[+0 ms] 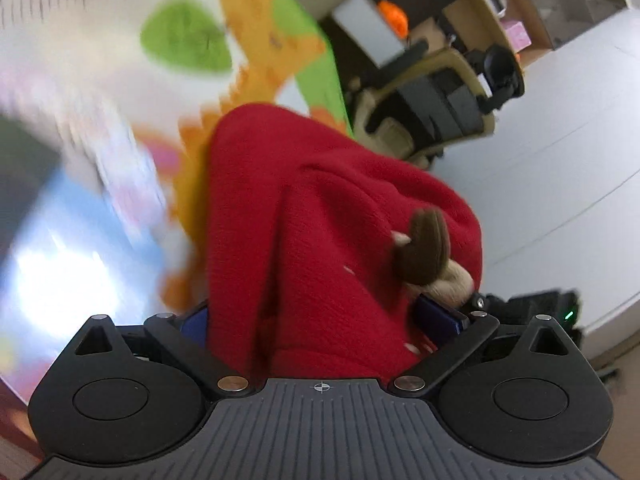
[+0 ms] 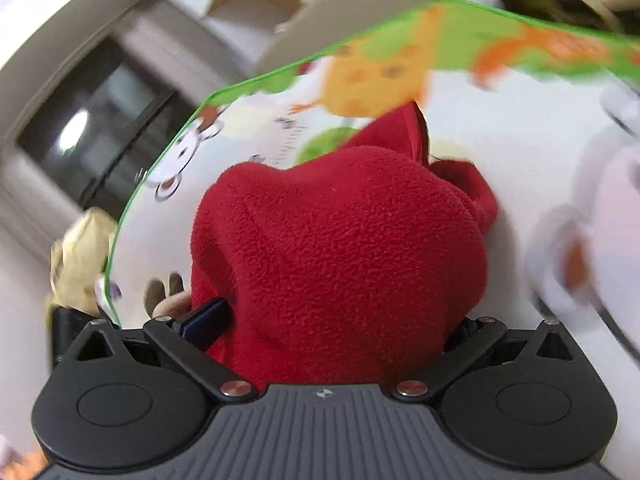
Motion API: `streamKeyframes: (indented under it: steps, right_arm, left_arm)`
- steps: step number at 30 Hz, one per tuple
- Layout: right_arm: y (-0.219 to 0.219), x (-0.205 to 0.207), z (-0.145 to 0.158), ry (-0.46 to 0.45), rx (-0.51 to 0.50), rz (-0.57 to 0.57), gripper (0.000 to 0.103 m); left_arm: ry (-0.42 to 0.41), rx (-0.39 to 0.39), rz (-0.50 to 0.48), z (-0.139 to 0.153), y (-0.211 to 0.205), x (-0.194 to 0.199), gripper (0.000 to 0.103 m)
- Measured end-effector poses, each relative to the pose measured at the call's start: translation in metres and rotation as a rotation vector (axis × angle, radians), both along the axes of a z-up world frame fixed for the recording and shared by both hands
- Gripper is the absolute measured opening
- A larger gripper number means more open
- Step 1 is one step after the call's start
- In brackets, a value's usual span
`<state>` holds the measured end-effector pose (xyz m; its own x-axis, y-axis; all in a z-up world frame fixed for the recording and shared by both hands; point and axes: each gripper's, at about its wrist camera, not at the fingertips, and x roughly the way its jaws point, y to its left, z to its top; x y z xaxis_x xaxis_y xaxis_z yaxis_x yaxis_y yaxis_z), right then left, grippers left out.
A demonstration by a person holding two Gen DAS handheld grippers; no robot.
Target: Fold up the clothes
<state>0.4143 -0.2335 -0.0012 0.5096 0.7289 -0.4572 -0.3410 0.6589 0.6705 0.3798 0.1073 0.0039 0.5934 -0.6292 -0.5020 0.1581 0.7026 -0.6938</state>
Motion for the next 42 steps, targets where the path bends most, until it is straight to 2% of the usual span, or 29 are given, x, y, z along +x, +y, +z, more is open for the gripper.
streamKeyframes:
  steps: [2, 4, 9, 12, 15, 16, 18, 21, 22, 25, 28, 31, 32, 33, 34, 35, 37, 39, 42]
  right_arm:
    - [0.02, 0.02, -0.002, -0.004, 0.009, 0.05, 0.103]
    - [0.019, 0.022, -0.006, 0.005, -0.003, 0.045, 0.103]
    - [0.016, 0.022, -0.013, 0.017, -0.045, 0.028, 0.103]
    - [0.002, -0.012, 0.008, -0.106, -0.194, -0.005, 0.103]
    - [0.01, -0.051, 0.034, -0.292, -0.378, -0.006, 0.103]
    - [0.016, -0.061, 0.04, -0.341, -0.426, -0.005, 0.103]
    - [0.023, -0.082, 0.049, -0.414, -0.463, -0.003, 0.103]
    - [0.036, -0.109, 0.059, -0.512, -0.493, 0.008, 0.103]
    - [0.042, -0.12, 0.061, -0.549, -0.514, 0.017, 0.103]
    - [0.079, -0.149, 0.06, -0.686, -0.632, 0.056, 0.102]
    - [0.126, -0.166, 0.049, -0.852, -0.825, 0.119, 0.082]
    - [0.155, -0.157, 0.038, -0.836, -0.902, 0.204, 0.075]
    - [0.16, -0.151, 0.032, -0.821, -0.926, 0.216, 0.059]
    - [0.161, -0.145, 0.028, -0.817, -0.948, 0.213, 0.049]
    - [0.161, -0.14, 0.023, -0.813, -0.97, 0.211, 0.029]
    - [0.16, -0.135, 0.02, -0.809, -0.98, 0.204, 0.024]
    - [0.148, -0.136, 0.03, -0.821, -0.924, 0.177, 0.019]
    - [0.145, -0.148, 0.043, -0.884, -0.903, 0.188, 0.018]
    - [0.154, -0.168, 0.044, -0.967, -0.936, 0.333, 0.018]
  left_arm:
    - [-0.011, 0.022, 0.054, 0.0, 0.014, 0.0, 0.102]
    - [0.013, 0.018, 0.079, -0.005, 0.03, -0.002, 0.102]
    - [-0.039, 0.085, 0.063, 0.011, 0.043, -0.021, 0.102]
    - [-0.133, 0.138, 0.079, 0.033, 0.044, -0.03, 0.102]
    - [-0.151, 0.118, 0.115, 0.038, 0.038, -0.029, 0.102]
    - [-0.152, 0.101, 0.1, 0.038, 0.031, -0.028, 0.102]
    - [-0.157, 0.09, 0.063, 0.038, 0.016, -0.028, 0.101]
    - [-0.147, 0.17, 0.065, 0.037, -0.002, -0.033, 0.099]
    - [-0.128, 0.186, 0.078, 0.034, -0.004, -0.033, 0.097]
    - [-0.128, 0.219, 0.131, 0.031, -0.003, -0.03, 0.073]
    - [-0.132, 0.217, 0.138, 0.032, 0.0, -0.024, 0.06]
    - [-0.12, 0.211, 0.115, 0.034, 0.001, -0.016, 0.054]
    - [-0.122, 0.209, 0.114, 0.035, 0.002, -0.016, 0.052]
    - [-0.128, 0.205, 0.115, 0.035, 0.003, -0.018, 0.049]
    - [-0.135, 0.2, 0.116, 0.035, 0.005, -0.02, 0.04]
    - [-0.15, 0.192, 0.115, 0.036, 0.006, -0.025, 0.033]
    - [-0.194, 0.169, 0.108, 0.043, 0.009, -0.038, 0.032]
    - [-0.236, 0.152, 0.107, 0.048, 0.012, -0.054, 0.031]
    - [-0.278, 0.16, 0.133, 0.049, 0.019, -0.081, 0.031]
